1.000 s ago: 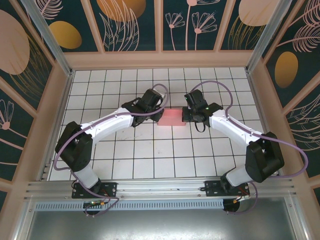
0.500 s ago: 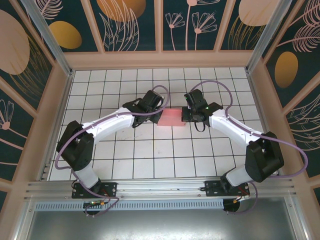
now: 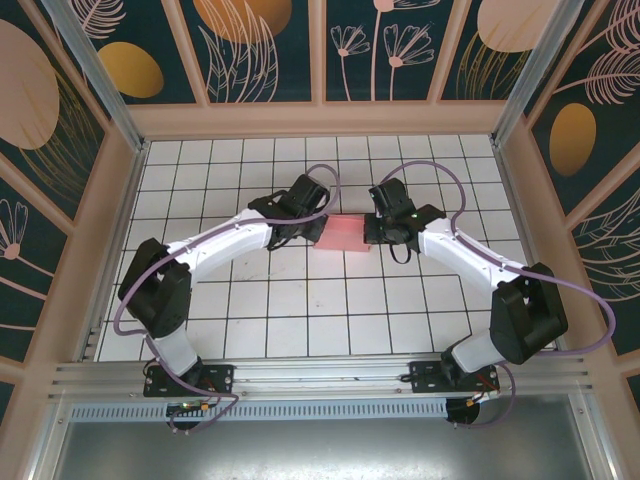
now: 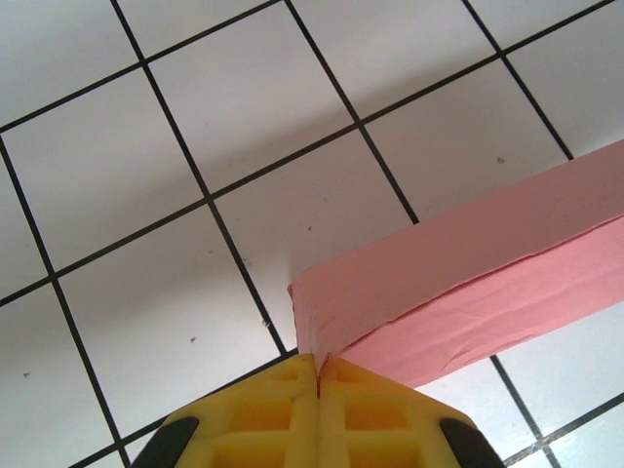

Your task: Fold the paper box

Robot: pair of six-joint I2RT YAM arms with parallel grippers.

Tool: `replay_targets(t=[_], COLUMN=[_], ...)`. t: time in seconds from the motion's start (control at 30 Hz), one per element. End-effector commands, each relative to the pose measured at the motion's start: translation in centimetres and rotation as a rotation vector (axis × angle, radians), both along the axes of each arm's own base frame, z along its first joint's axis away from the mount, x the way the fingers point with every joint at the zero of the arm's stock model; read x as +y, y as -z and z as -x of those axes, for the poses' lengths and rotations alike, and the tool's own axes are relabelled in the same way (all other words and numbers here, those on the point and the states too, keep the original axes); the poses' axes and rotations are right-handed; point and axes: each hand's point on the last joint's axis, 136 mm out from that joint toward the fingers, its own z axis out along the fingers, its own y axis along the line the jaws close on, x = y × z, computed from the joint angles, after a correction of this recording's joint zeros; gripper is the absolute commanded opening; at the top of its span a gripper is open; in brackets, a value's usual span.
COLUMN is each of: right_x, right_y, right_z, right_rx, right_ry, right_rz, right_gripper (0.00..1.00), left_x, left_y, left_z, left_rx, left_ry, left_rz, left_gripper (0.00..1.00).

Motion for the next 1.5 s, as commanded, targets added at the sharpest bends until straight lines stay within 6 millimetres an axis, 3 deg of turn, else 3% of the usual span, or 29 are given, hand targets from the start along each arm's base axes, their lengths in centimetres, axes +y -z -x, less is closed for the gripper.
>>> replay_targets(t=[0.0,0.57,0.83,1.47], right_x=[-0.2,-0.9,-0.5,-0.5], right_y=[-0.6,-0.1,-0.3,0.1], right_z=[-0.5,-0.6,-0.7,-0.5], right_rx=[-0.01,-0.018,-0.022,-0.016], right_ry=[0.003,0.008,0.003,-0.005], right_rz=[0.034,0.134,0.122,0.134], right_gripper=[0.0,0.0,0.0,0.0], left_x=[-1.0,-1.2,-0.7,-1.2], left_y=[-0.6,-1.4,-0.6,-1.8], left_z=[0.2,0.2,0.2,-0.2], left_rx=[0.046,0.215,0.3,0.394], left_ry=[-0.006,-0.05,-0.09,-0.062], left_rz=[0.043,0.229,0.28,0.404], left_gripper=[0.0,0.0,0.0,0.0])
